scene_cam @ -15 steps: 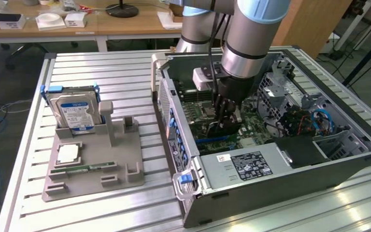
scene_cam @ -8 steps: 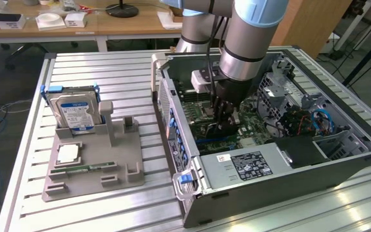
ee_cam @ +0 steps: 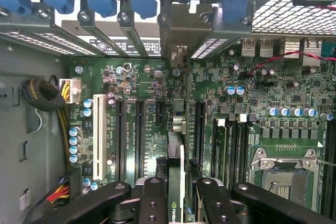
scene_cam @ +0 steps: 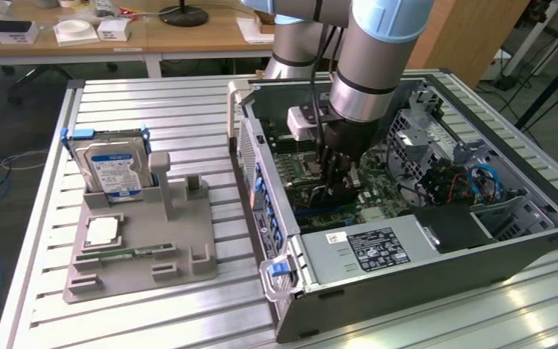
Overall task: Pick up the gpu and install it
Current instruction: 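Insert the gpu into the slot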
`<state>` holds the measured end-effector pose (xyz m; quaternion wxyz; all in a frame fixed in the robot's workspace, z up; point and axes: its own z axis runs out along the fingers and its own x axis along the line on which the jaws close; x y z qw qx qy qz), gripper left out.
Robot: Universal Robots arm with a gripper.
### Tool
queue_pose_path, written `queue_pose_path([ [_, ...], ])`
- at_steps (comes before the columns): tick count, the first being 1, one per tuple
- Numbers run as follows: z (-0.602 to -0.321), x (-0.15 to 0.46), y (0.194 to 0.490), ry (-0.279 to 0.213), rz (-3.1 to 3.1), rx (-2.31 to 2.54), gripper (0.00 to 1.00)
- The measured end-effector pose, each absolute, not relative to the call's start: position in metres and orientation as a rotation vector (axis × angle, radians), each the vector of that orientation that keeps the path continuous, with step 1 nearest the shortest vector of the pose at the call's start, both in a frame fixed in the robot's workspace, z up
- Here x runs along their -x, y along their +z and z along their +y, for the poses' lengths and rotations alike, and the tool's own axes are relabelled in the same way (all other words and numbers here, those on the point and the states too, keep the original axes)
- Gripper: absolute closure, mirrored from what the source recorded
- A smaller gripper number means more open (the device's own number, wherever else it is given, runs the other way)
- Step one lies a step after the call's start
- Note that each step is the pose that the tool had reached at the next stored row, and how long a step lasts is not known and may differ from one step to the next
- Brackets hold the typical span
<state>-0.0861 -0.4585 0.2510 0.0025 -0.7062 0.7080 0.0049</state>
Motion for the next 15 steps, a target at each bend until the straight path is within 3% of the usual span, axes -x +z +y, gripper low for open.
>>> queue_pose_path([
  [15, -0.4568, 0.0862, 0.2450, 0.015, 2.221, 2.215, 0.74],
])
